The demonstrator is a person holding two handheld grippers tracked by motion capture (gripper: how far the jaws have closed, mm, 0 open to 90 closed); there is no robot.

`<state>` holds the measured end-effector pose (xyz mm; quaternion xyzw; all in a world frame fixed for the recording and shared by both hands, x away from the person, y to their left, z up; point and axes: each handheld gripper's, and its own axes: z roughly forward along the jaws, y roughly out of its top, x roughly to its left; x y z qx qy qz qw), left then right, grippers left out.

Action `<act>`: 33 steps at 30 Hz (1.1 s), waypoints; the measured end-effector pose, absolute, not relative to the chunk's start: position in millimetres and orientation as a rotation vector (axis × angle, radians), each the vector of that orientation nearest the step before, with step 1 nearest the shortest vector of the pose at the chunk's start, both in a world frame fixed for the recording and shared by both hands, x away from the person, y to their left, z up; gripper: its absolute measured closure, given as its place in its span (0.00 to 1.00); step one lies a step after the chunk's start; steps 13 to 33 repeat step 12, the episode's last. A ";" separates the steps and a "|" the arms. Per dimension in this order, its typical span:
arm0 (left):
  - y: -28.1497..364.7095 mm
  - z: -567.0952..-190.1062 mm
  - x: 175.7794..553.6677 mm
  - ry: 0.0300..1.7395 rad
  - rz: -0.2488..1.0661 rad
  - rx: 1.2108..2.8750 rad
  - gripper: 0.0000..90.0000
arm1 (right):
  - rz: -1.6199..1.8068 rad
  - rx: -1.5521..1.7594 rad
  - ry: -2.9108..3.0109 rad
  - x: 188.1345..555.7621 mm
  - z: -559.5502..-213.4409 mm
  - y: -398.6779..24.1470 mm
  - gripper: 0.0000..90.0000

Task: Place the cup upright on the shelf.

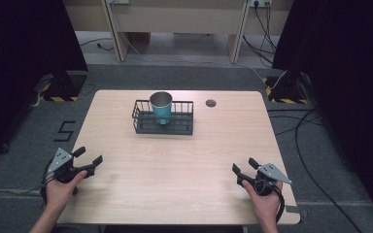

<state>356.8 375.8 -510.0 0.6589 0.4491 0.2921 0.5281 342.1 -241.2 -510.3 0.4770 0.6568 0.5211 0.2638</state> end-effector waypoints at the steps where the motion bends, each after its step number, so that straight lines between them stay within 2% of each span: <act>1: 375.6 -510.4 356.6 1.073 0.694 1.575 0.16 | 1.407 1.288 1.776 342.2 -510.2 -241.4 0.29; 33: 374.9 -506.4 352.5 1.059 0.714 1.558 0.16 | 1.408 1.276 1.776 341.8 -509.5 -241.2 0.28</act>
